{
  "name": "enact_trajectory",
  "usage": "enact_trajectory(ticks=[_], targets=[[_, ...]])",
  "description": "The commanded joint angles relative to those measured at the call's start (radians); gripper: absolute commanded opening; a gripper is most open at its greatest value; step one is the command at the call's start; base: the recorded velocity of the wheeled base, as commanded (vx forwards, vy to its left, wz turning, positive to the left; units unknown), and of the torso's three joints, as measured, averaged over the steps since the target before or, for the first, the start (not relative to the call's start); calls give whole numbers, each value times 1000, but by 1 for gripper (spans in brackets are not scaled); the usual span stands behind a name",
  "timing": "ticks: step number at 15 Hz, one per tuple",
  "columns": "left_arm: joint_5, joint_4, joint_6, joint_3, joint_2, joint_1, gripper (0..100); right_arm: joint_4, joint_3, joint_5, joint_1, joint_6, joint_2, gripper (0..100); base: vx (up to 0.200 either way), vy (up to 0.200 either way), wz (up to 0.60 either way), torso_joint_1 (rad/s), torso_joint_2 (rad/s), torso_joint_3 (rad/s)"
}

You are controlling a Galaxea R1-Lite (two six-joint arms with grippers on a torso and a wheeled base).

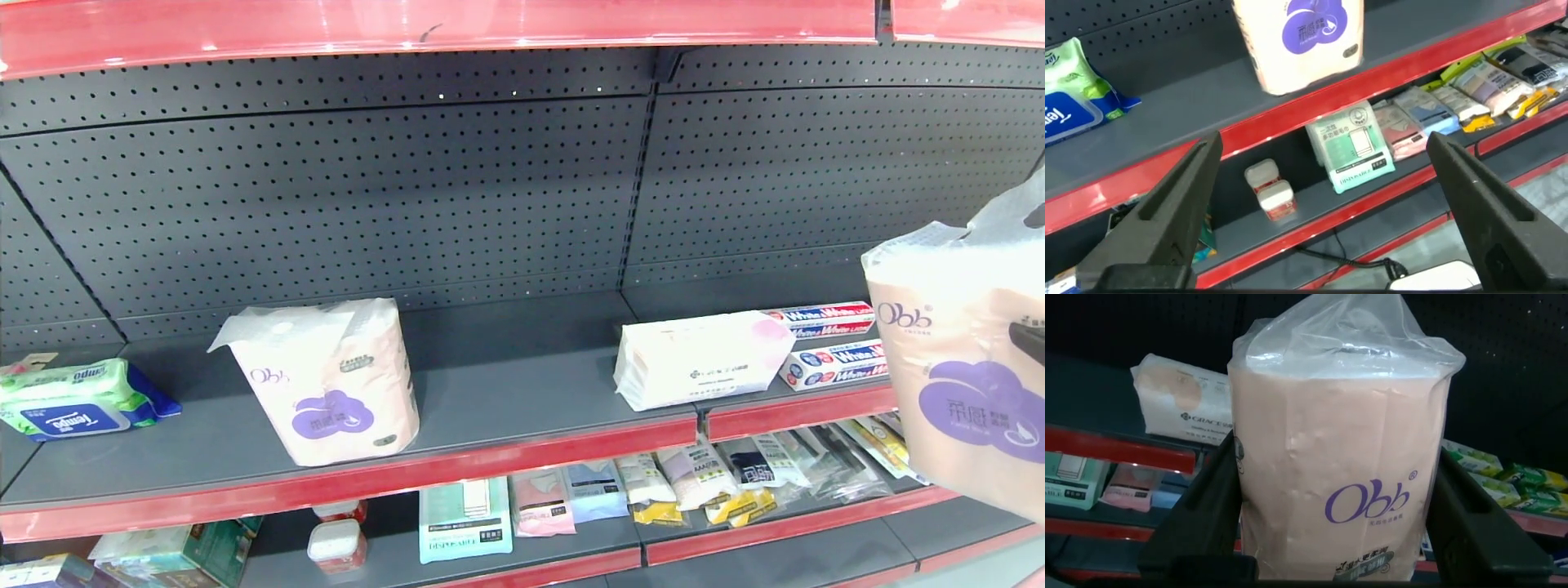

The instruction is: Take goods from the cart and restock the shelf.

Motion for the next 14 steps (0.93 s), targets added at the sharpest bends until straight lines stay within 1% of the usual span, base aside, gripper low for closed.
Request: enact_trajectory(ticks=[1, 11, 14], targets=[[0, 0, 0, 0, 3, 1, 100, 0, 0, 0, 0, -1, 1, 0, 0, 0, 600, 2, 2, 2], [0, 0, 2, 0, 3, 1, 100, -2, -3, 0, 0, -1, -1, 0, 0, 0, 600, 1, 1, 1], [0, 0, 2, 0, 3, 1, 100, 0, -38, 0, 0, -2, 16, 0, 0, 0, 600, 2, 4, 5]])
